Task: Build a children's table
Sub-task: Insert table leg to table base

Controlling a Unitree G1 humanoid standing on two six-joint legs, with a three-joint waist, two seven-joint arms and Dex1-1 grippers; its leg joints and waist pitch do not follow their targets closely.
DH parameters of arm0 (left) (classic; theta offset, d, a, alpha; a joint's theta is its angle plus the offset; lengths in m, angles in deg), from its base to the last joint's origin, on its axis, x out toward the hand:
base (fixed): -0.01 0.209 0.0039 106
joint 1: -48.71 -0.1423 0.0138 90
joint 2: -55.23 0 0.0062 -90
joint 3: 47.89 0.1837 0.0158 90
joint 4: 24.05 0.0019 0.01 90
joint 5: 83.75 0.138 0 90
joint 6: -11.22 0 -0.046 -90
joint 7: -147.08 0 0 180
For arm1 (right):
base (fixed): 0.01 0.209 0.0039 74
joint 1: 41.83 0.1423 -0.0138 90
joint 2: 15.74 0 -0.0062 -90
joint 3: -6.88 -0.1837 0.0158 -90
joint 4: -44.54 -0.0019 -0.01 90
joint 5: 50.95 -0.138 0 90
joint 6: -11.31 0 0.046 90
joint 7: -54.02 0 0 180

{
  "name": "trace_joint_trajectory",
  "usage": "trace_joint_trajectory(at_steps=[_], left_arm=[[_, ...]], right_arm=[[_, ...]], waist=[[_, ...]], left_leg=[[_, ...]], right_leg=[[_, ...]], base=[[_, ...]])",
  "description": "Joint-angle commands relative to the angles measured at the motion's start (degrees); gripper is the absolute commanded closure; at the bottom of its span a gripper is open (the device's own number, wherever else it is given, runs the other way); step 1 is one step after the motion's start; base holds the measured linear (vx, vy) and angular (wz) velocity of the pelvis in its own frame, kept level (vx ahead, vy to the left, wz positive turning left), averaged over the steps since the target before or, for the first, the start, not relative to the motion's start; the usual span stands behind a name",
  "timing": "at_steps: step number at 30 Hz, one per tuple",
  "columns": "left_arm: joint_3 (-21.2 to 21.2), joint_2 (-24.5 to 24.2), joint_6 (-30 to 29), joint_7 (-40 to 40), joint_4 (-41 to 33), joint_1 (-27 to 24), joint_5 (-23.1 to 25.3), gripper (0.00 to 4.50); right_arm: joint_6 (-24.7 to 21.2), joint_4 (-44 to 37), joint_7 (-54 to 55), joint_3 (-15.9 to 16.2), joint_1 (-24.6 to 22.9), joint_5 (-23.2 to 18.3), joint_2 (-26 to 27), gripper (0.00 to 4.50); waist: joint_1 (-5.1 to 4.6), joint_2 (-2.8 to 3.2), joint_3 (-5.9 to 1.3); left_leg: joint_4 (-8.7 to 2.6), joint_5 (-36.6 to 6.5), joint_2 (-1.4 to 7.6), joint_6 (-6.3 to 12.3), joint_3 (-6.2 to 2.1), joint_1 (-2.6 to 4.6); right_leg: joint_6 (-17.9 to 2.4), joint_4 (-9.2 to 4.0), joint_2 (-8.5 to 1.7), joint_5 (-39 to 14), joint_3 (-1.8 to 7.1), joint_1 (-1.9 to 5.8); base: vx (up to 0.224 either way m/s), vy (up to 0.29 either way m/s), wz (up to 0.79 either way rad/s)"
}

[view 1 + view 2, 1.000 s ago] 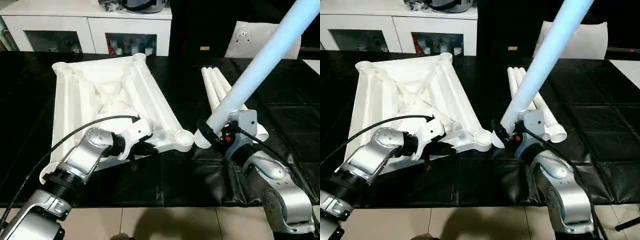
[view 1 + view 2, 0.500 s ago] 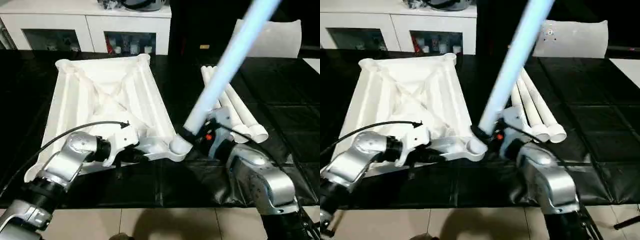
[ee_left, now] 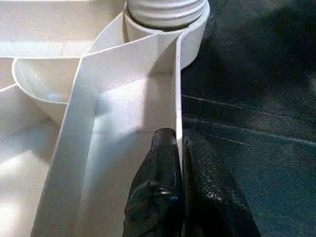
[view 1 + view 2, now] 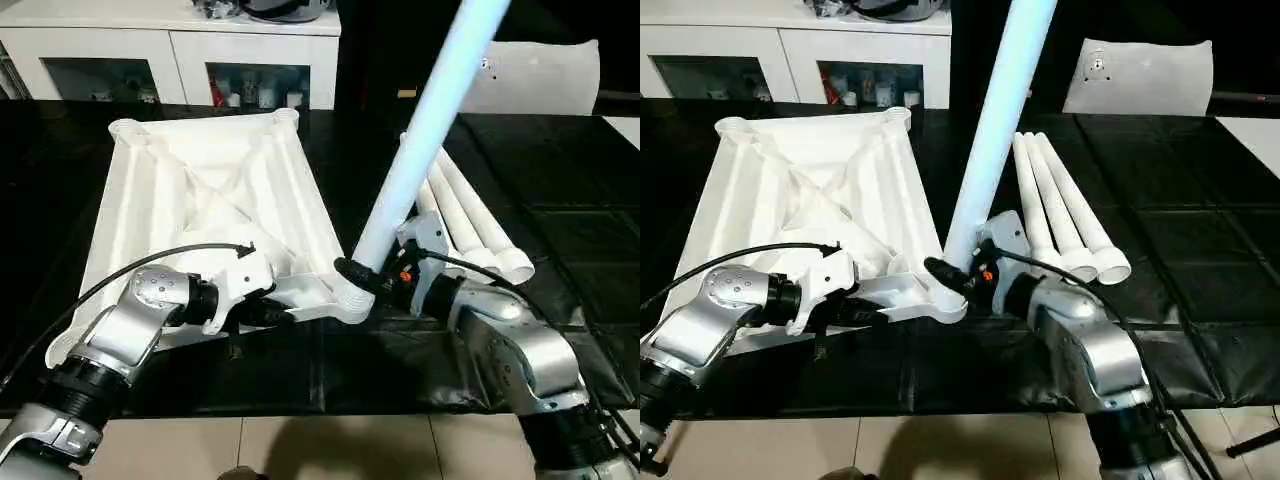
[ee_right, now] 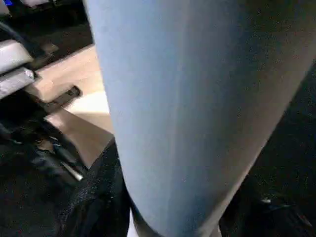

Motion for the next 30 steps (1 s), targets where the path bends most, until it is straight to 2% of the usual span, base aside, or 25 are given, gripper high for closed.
trace_joint_trajectory(at_steps=[1, 6, 14, 23, 24, 26, 30], left_arm=[[-0.18, 0.7, 0.54, 1.11, -0.22, -0.24, -0.8, 4.5], [-0.1, 1.05, 0.71, 1.23, 0.07, 0.12, -0.67, 4.5], [-0.05, 1.32, 1.07, 0.96, 0.58, 0.7, -0.05, 4.5], [-0.29, 1.7, 1.19, 0.91, 1.54, 1.36, 0.37, 4.5], [-0.36, 1.75, 1.26, 0.95, 1.78, 1.5, 0.48, 4.5], [-0.43, 1.82, 1.36, 1.0, 2.02, 1.62, 0.55, 4.5], [-0.67, 2.05, 1.66, 0.9, 2.61, 1.92, 0.72, 4.5]], right_arm=[[-0.03, 1.06, -0.15, 0.43, 0.08, 0.86, -0.59, 2.61], [-0.04, 2.77, -2.36, 3.1, 1.06, 2.54, -1.71, 2.61], [0.28, 4.59, -3.89, 4.46, 1.9, 3.46, -2.0, 2.61], [0.92, 9.42, -1.51, -3.08, 1.72, -1.41, 1.84, 2.61], [1.33, 9.81, -1.78, -3.58, 0.95, -1.54, 1.68, 2.61], [1.72, 10.0, -1.99, -3.89, 0.22, -1.45, 1.62, 2.61], [2.89, 10.16, -1.48, -4.97, -1.79, -1.6, 2.04, 2.61]], waist=[[0.06, -0.17, -3.47], [0.04, -0.11, -3.43], [0.04, -0.13, -3.41], [0.04, 0.15, -3.38], [0.11, 0.55, -3.42], [0.09, 0.31, -3.42], [0.24, 0.31, -3.49]], left_leg=[[-3.86, -1.5, 3.73, 2.6, -0.73, 1.24], [-3.9, -2.2, 3.79, 2.76, -0.77, 1.3], [-3.92, -2.78, 3.82, 2.61, -0.75, 1.3], [-4.18, -5.14, 3.91, 1.27, -0.78, 1.43], [-4.17, -5.23, 3.92, 1.16, -0.83, 1.5], [-4.19, -5.28, 3.92, 1.05, -0.78, 1.44], [-4.1, -4.73, 3.87, 1.5, -0.73, 1.39]], right_leg=[[-15.97, -3.38, -4.45, 10.33, 2.04, 1.91], [-16.09, -3.44, -4.43, 9.18, 1.95, 1.84], [-16.22, -3.49, -4.45, 8.34, 1.98, 1.82], [-16.41, -3.74, -4.52, 5.59, 1.99, 1.63], [-16.44, -3.68, -4.56, 5.76, 1.96, 1.58], [-16.39, -3.74, -4.53, 6.27, 1.96, 1.64], [-16.42, -3.71, -4.59, 7.7, 2.0, 1.68]], base=[[0.0, 0.0, 0.0], [0.0, 0.0, 0.0], [0.0, 0.0, 0.0], [0.0, 0.0, 0.0], [0.0, 0.0, 0.0], [0.0, 0.0, 0.0], [0.0, 0.0, 0.0]])
